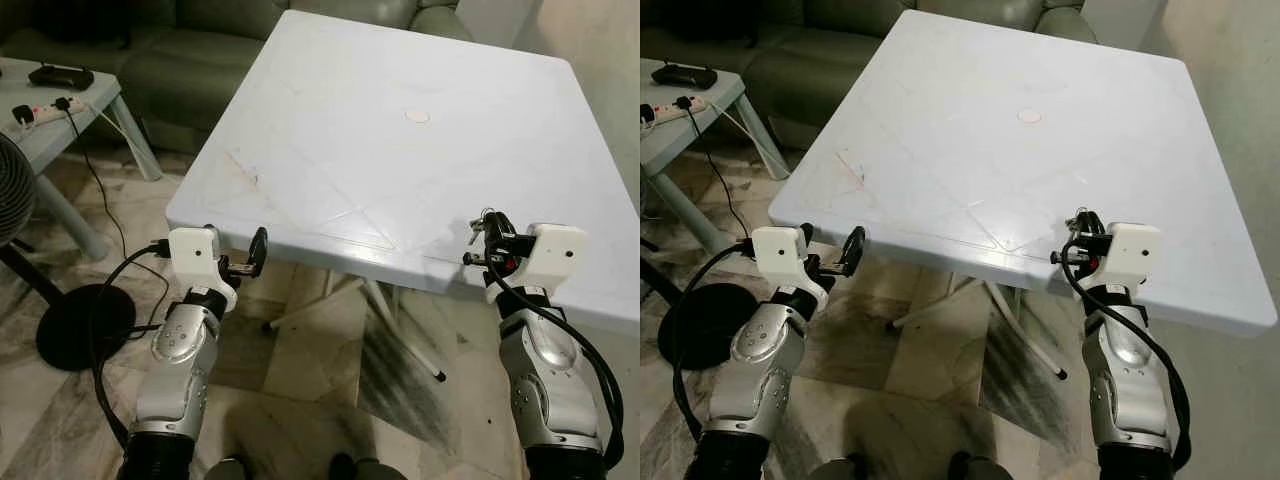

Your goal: Hang keys on a hook

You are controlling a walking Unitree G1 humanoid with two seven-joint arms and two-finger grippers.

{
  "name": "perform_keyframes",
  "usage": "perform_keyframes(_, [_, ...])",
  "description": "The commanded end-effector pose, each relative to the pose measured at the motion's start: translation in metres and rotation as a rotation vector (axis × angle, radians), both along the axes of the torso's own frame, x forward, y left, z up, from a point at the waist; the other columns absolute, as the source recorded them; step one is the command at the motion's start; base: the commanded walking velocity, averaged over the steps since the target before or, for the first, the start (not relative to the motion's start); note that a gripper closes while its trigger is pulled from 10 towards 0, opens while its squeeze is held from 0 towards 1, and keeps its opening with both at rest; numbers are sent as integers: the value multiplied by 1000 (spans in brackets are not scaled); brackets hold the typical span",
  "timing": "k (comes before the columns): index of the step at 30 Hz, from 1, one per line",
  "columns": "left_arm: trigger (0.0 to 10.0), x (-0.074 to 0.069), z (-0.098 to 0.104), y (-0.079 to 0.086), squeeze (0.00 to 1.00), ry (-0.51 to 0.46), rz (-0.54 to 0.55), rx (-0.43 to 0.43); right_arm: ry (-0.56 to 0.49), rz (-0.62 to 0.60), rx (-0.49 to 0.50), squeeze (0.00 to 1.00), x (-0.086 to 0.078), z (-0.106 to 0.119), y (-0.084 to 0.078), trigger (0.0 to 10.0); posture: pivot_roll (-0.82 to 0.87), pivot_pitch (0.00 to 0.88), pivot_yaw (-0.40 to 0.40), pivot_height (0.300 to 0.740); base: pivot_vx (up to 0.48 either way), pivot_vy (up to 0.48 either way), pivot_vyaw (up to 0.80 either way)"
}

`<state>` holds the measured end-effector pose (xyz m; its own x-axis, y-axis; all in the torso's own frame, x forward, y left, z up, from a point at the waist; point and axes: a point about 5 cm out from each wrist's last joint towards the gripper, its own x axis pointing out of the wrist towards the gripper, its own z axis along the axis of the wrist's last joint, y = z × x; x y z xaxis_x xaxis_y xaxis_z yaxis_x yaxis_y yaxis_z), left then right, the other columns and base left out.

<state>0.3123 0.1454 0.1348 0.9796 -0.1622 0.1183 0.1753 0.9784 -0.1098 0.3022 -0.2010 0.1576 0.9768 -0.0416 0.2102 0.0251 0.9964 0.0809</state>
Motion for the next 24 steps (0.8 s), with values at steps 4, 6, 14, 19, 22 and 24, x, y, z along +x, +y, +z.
perform_keyframes(4, [10000, 4, 1, -2, 0, -5, -16, 14, 13, -29, 1, 0, -4, -4, -5, 10000, 2, 111, -26, 740, 0, 0, 0])
perform_keyframes(6, [10000, 4, 1, -2, 0, -5, -18, 15, 12, -33, -5, 0, -4, -4, -6, 10000, 0, 109, -23, 740, 0, 0, 0])
perform_keyframes(14, [10000, 8, 0, -2, 0, -5, -28, 23, 46, -49, -29, 0, -6, -11, -5, 10000, -5, 90, -12, 740, 0, 0, 0])
perform_keyframes(19, [10000, 10, 0, -1, 0, -4, -24, 23, 95, -54, -52, 0, -5, -17, -5, 10000, -1, 85, -14, 740, 0, 0, 0])
perform_keyframes(22, [10000, 10, -1, 0, 0, -2, -20, 25, 129, -54, -59, 0, -3, -20, -4, 10000, 3, 82, -16, 740, 0, 0, 0])
perform_keyframes(24, [10000, 11, -1, 0, 0, -2, -18, 26, 135, -50, -57, 0, -2, -21, -3, 10000, 4, 81, -17, 740, 0, 0, -359])
